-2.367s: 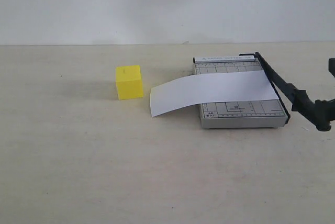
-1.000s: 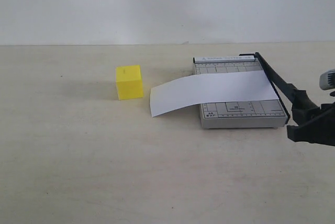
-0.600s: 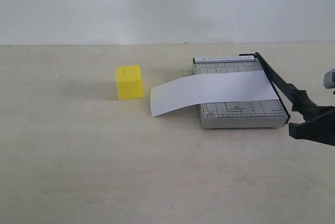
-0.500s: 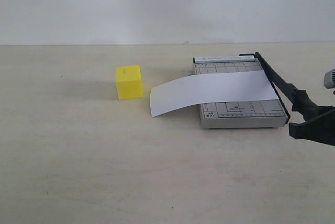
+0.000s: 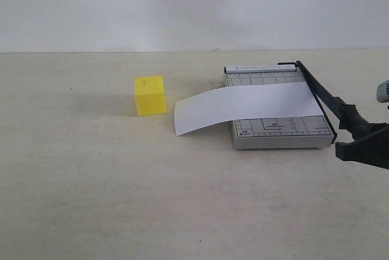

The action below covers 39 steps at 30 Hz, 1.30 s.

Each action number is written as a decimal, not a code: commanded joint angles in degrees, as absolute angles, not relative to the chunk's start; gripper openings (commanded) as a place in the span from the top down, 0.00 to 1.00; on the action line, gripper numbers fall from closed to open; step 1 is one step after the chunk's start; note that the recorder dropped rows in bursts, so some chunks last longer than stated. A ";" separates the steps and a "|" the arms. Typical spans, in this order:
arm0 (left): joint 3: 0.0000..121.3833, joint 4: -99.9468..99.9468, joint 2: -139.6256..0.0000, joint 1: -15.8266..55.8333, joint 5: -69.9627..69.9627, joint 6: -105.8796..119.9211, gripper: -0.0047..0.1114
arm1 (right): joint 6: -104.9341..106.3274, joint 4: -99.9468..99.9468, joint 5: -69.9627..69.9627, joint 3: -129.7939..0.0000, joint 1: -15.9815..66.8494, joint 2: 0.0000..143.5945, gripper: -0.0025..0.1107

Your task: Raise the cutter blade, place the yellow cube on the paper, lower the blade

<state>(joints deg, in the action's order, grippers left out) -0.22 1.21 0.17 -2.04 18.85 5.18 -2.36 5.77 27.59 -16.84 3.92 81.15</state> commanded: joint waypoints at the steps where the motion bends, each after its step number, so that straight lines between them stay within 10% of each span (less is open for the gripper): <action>1: 0.00 1.20 0.00 -2.20 17.95 4.69 0.92 | -1.57 7.26 31.82 -16.68 3.99 80.79 0.98; 39: 0.00 1.20 0.00 -2.20 17.95 4.69 0.92 | 2.14 8.06 40.64 -16.68 3.99 67.05 0.98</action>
<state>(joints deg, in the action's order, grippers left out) -0.22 1.21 0.17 -2.04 18.85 5.18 1.57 7.68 40.96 -16.55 3.92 67.19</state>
